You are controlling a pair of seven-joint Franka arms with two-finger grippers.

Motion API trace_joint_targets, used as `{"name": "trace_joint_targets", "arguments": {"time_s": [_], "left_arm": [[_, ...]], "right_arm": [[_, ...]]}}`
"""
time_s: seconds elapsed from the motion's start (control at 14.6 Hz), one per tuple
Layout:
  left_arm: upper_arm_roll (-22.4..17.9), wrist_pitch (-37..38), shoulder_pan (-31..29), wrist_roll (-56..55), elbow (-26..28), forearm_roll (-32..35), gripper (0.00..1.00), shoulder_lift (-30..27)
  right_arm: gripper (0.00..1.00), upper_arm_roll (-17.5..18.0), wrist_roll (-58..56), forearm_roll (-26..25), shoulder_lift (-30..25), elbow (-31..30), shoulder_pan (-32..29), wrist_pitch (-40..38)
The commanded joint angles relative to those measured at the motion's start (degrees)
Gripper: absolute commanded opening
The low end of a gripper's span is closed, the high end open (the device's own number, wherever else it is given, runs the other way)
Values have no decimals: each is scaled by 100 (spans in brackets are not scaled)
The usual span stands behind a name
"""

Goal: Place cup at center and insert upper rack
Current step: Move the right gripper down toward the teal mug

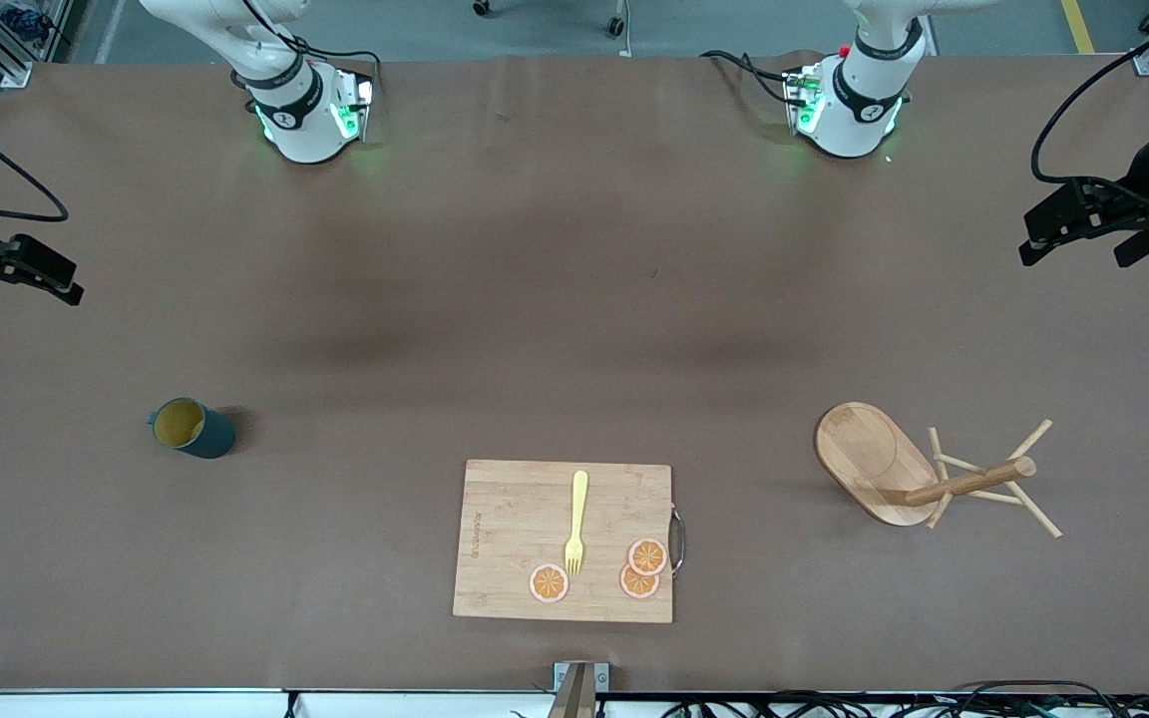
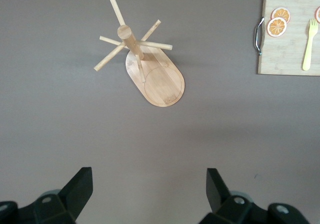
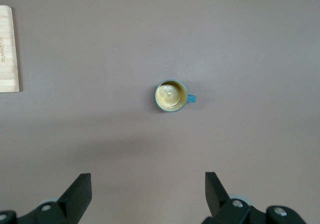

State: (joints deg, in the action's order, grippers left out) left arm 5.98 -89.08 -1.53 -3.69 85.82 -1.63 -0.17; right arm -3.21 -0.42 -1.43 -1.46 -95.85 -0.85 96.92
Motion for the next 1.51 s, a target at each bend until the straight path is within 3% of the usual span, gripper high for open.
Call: {"name": "trace_joint_targets", "arguments": {"time_s": [0.0,0.96,1.44], "left_arm": [[61,66,-41,105,179,14,100,-202],[70,39,-32,114,172,5,100,-203],[70,39,-32,114,163,-4,100,-203]], "right_arm": [[100,-13,-20,-103,-179,-144,76,29],[100,-22,6,-77,128,-65,111,-85],[100,-13,-2,2,1155,49,259,107]]}}
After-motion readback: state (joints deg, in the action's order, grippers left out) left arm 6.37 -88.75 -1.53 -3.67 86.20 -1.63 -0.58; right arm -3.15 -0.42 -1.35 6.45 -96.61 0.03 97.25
